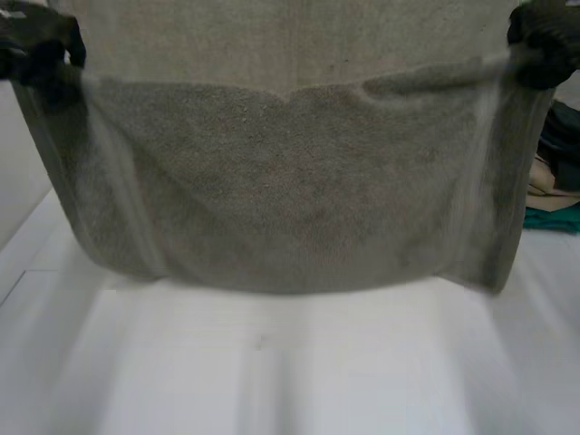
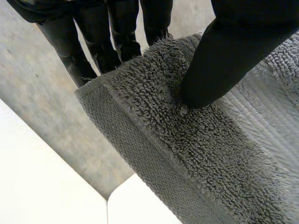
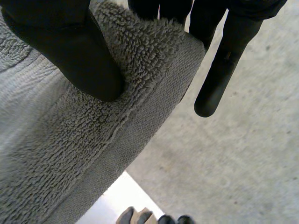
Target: Fold the laundry.
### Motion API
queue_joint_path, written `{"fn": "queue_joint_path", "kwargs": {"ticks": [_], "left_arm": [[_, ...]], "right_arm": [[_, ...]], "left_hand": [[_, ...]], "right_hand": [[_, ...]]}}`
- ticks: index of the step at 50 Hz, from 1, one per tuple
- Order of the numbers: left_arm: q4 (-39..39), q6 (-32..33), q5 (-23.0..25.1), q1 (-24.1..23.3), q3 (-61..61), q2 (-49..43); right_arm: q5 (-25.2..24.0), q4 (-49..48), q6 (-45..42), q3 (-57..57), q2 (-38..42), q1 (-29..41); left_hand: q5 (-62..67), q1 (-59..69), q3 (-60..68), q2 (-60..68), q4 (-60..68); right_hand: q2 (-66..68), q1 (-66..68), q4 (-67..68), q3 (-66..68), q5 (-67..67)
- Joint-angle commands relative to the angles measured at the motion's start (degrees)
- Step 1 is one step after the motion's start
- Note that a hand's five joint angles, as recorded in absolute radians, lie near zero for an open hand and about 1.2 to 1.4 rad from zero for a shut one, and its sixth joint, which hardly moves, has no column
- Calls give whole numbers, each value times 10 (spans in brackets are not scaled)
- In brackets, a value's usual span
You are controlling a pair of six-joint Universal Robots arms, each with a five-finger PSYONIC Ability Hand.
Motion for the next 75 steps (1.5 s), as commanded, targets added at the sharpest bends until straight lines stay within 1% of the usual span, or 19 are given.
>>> {"fn": "queue_joint_path", "kwargs": {"ticks": [1,4,6,7,10,14,20,25,29,36,40,41,44,45,49,56,60,67,75], "left_arm": [[90,37,-30,-30,74,-125],[184,3,-36,-44,174,-160],[227,-23,-43,-48,204,-159],[269,-52,-57,-51,225,-152],[344,-102,-90,-56,224,-129],[410,-133,-111,-63,183,-108],[426,-119,-106,-53,76,-99],[427,-106,-104,-48,-79,-93],[432,-89,-87,-46,-184,-99],[431,-55,-39,-32,-312,-129],[420,-20,-19,-21,-360,-139],[410,-6,-12,-17,-372,-138],[385,20,-6,-15,-383,-132],[366,37,-3,-14,-383,-127],[316,66,-4,-12,-376,-106],[250,78,-6,-5,-339,-60],[234,75,-4,0,-318,-59],[202,71,-1,9,-320,-61],[214,61,16,20,-368,-50]], "right_arm": [[43,-118,-4,-39,112,40],[85,-229,10,-82,144,60],[113,-329,32,-100,149,66],[128,-398,54,-99,147,70],[152,-523,100,-83,136,72],[159,-595,127,-39,114,73],[128,-540,122,10,101,69],[72,-417,120,79,106,53],[39,-359,105,141,125,44],[23,-324,29,215,173,36],[23,-292,-27,241,190,35],[22,-270,-47,244,193,35],[22,-237,-70,244,190,35],[22,-221,-78,241,185,35],[24,-185,-73,229,166,34],[52,-129,-89,210,136,35],[60,-111,-100,214,118,38],[57,-110,-138,251,101,35],[37,-109,-170,307,100,7]], "left_hand": [[132,139,118,115,115],[132,139,118,115,115],[132,139,118,115,115],[132,139,118,115,115],[132,139,118,115,115],[132,139,118,115,115],[132,139,118,115,115],[132,139,118,115,115],[132,139,118,115,115],[132,139,118,115,115],[80,87,66,63,64],[50,57,36,33,34],[-71,-64,-85,-88,-87],[-175,-167,-189,-192,-191],[-324,-316,-337,-340,-340],[-417,-409,-430,-433,-433],[-418,-411,-432,-435,-434],[-432,-424,-445,-448,-448],[-475,-468,-489,-492,-491]], "right_hand": [[126,149,116,122,127],[126,149,116,122,127],[126,149,116,122,127],[126,149,116,122,127],[126,149,116,122,127],[126,149,116,122,127],[126,149,116,122,127],[126,149,116,122,127],[126,149,116,122,127],[126,149,116,122,127],[126,149,116,122,127],[80,104,71,77,82],[-49,-25,-59,-53,-47],[-119,-96,-129,-123,-118],[-229,-206,-239,-233,-227],[-285,-261,-295,-289,-283],[-285,-261,-295,-289,-283],[-295,-271,-305,-299,-293],[-310,-287,-320,-314,-308]]}}
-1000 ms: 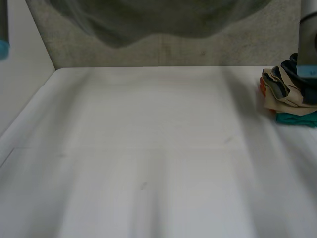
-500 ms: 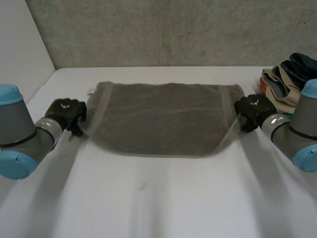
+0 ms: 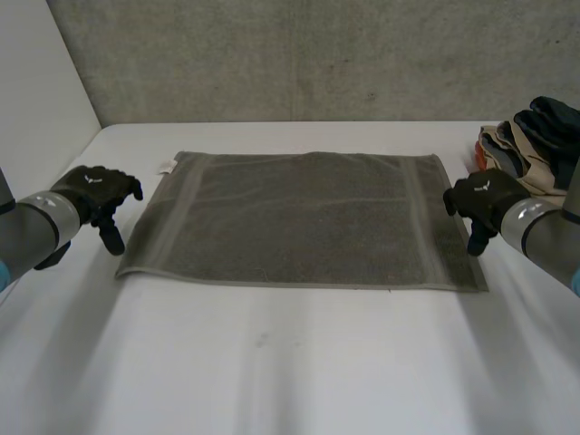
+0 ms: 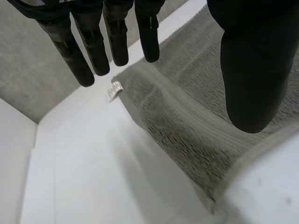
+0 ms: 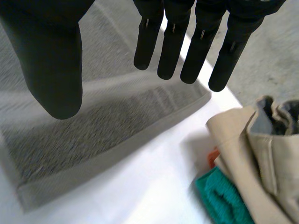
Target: Fold the laundry.
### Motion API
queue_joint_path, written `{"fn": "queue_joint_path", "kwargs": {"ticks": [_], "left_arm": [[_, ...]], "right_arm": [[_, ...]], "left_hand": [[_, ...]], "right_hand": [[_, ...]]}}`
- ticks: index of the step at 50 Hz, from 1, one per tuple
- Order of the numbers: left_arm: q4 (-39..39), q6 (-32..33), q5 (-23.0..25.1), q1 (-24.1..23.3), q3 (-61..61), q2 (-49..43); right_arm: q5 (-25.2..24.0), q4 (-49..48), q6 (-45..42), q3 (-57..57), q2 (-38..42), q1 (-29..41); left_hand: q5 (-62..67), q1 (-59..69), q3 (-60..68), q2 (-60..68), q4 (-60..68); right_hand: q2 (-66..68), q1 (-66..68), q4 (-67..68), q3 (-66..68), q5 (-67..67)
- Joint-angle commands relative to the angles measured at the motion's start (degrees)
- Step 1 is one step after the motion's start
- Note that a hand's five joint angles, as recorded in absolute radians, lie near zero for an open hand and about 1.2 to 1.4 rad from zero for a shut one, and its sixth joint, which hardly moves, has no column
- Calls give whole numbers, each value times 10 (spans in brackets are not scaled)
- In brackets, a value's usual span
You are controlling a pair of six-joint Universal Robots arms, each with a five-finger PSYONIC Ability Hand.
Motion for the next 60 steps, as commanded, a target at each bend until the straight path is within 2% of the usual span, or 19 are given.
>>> {"fn": "queue_joint_path", "kwargs": {"ticks": [1,11,15,27,37,47,52,54,58,59,60], "left_arm": [[14,-9,16,9,-43,11],[50,-7,32,16,-78,5],[51,-7,34,21,-78,-4],[63,-10,36,27,-75,-7],[66,-8,37,26,-78,-9],[67,-7,36,23,-76,-12],[73,-6,36,23,-77,-17],[77,-4,36,24,-78,-18],[78,1,37,23,-78,-24],[78,4,37,24,-78,-25],[78,5,37,24,-79,-25]], "right_arm": [[-22,0,-17,49,1,-25],[-63,-4,64,93,6,-50],[-70,-15,72,102,13,-53],[-63,-108,72,129,24,-45],[-53,-150,74,126,48,-41],[-46,-210,86,116,48,-37],[-44,-221,92,104,53,-32],[-44,-226,94,95,58,-29],[-46,-229,94,85,64,-26],[-49,-229,96,82,63,-26],[-49,-229,96,82,63,-26]], "left_hand": [[-19,-32,-28,-28,-23],[-70,-83,-79,-79,-74],[-70,-83,-79,-79,-74],[-71,-84,-81,-80,-75],[-71,-84,-81,-80,-75],[-71,-84,-81,-80,-75],[-71,-84,-81,-80,-75],[-71,-84,-81,-80,-75],[-66,-79,-76,-75,-70],[-65,-78,-74,-74,-68],[-61,-74,-70,-70,-65]], "right_hand": [[18,12,16,17,32],[-78,-84,-80,-79,-64],[-78,-84,-80,-79,-64],[-46,-52,-48,-47,-32],[-41,-47,-43,-42,-27],[30,23,27,29,43],[70,64,68,69,84],[127,121,125,126,141],[347,341,345,346,361],[458,452,455,457,472],[459,453,456,458,473]]}}
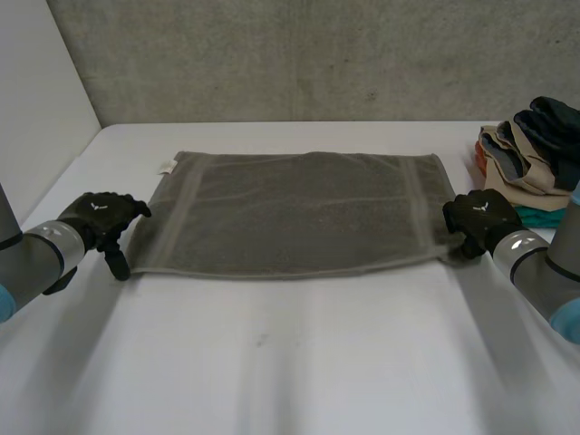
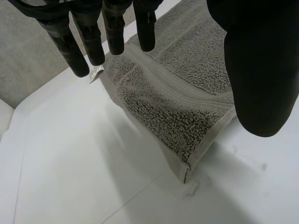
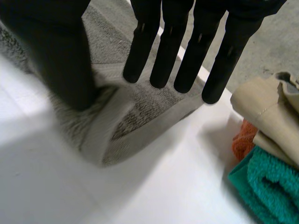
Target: Fold the laundry.
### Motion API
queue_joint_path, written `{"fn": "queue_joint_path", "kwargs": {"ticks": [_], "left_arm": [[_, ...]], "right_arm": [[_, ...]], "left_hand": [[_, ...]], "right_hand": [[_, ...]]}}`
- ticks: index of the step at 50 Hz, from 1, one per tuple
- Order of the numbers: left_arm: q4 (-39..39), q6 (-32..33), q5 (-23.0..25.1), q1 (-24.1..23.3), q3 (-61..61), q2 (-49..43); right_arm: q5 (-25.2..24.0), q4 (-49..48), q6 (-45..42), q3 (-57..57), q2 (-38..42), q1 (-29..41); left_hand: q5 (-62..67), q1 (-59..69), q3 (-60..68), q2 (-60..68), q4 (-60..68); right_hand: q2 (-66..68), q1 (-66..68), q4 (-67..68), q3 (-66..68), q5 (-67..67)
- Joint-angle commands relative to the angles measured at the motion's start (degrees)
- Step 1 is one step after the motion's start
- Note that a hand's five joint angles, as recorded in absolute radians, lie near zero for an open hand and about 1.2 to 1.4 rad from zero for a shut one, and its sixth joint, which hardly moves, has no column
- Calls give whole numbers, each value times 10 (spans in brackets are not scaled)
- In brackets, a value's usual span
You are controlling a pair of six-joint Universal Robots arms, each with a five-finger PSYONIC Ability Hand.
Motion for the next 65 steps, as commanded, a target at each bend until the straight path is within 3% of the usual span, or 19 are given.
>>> {"fn": "queue_joint_path", "kwargs": {"ticks": [1,15,30,33,34,35,36,42,46,50,51,55,58,60,65], "left_arm": [[3,9,0,1,-2,-7],[5,33,20,-7,1,-44],[32,54,6,-11,36,-91],[48,59,8,-16,47,-104],[52,61,9,-18,50,-108],[61,67,7,-21,58,-113],[65,70,6,-23,61,-115],[63,96,7,-27,57,-90],[24,114,22,-26,26,-42],[-69,166,37,-26,-13,23],[-122,199,35,-26,-30,45],[-246,274,21,-20,-63,86],[-298,313,20,-14,-65,98],[-290,316,18,-14,-53,95],[-239,259,13,-28,-2,65]], "right_arm": [[-5,-1,3,-15,4,3],[-24,41,32,5,-75,-3],[-18,45,33,1,-68,-6],[-18,45,34,3,-71,-7],[-18,45,35,3,-71,-7],[-18,46,37,3,-73,-7],[-18,48,37,4,-74,-8],[-21,73,29,9,-96,-18],[-26,142,-23,17,-119,-22],[-25,286,-179,46,-149,-49],[-19,355,-263,70,-168,-66],[-11,468,-424,118,-218,-100],[-13,427,-404,116,-232,-87],[-14,393,-369,108,-230,-77],[-16,307,-287,77,-203,-62]], "left_hand": [[7,-8,-3,1,4],[190,175,180,184,187],[308,293,298,301,305],[425,410,415,419,422],[487,472,477,481,484],[628,613,618,621,625],[659,644,649,653,656],[659,644,649,653,656],[659,644,649,653,656],[659,644,649,653,656],[659,644,649,653,656],[659,644,649,653,656],[659,644,649,653,656],[659,644,649,653,656],[659,644,649,653,656]], "right_hand": [[264,265,268,267,276],[264,265,268,267,276],[264,265,268,267,276],[264,265,268,267,276],[264,265,268,267,276],[264,265,268,267,276],[264,265,268,267,276],[264,265,268,267,276],[264,265,268,267,276],[264,265,268,267,276],[264,265,268,267,276],[264,265,268,267,276],[264,265,268,267,276],[264,265,268,267,276],[264,265,268,267,276]]}}
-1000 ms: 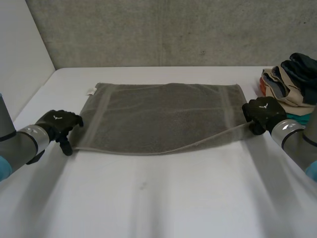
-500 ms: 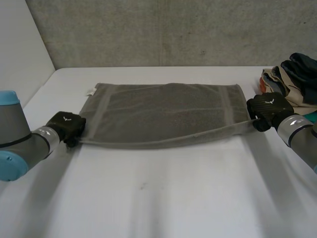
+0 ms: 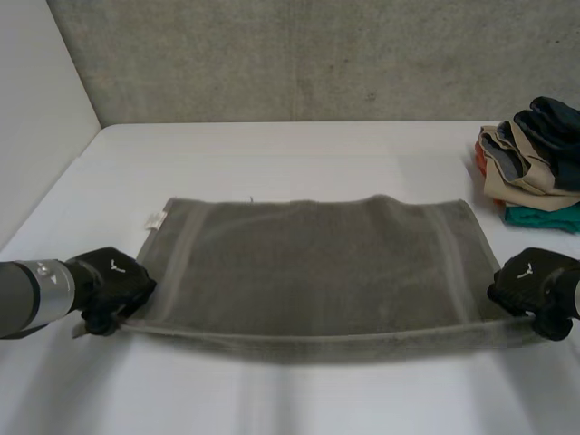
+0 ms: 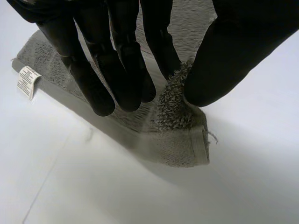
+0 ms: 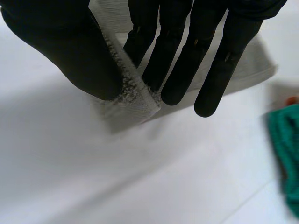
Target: Fold the laundry.
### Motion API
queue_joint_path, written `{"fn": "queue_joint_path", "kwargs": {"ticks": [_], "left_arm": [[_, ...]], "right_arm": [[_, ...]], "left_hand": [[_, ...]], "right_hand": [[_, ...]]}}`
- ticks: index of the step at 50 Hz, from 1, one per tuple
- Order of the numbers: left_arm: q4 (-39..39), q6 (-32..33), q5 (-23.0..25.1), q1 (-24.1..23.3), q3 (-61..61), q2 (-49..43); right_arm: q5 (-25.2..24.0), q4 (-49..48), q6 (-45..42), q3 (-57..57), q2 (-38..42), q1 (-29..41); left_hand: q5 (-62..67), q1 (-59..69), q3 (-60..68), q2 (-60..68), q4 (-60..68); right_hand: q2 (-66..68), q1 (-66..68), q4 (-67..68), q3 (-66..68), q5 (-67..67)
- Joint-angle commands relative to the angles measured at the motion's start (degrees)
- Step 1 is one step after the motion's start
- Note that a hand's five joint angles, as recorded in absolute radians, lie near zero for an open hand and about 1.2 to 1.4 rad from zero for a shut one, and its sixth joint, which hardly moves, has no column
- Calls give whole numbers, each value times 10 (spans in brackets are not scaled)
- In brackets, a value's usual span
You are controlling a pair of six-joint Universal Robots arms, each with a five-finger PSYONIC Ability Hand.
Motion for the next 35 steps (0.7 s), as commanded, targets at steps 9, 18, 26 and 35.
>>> {"fn": "queue_joint_path", "kwargs": {"ticks": [9,18,26,35], "left_arm": [[138,-188,-21,-59,207,-124],[178,-219,-102,-96,377,-242],[169,-218,-159,-118,531,-344],[161,-226,-217,-162,624,-386]], "right_arm": [[35,-260,211,-128,142,69],[91,-376,252,-220,228,97],[114,-404,238,-318,308,118],[206,-455,268,-412,379,142]], "left_hand": [[139,153,120,116,115],[139,153,120,116,115],[139,153,120,116,115],[-561,-547,-580,-584,-585]], "right_hand": [[125,145,116,119,124],[125,145,116,119,124],[125,145,116,119,124],[-575,-555,-584,-581,-576]]}}
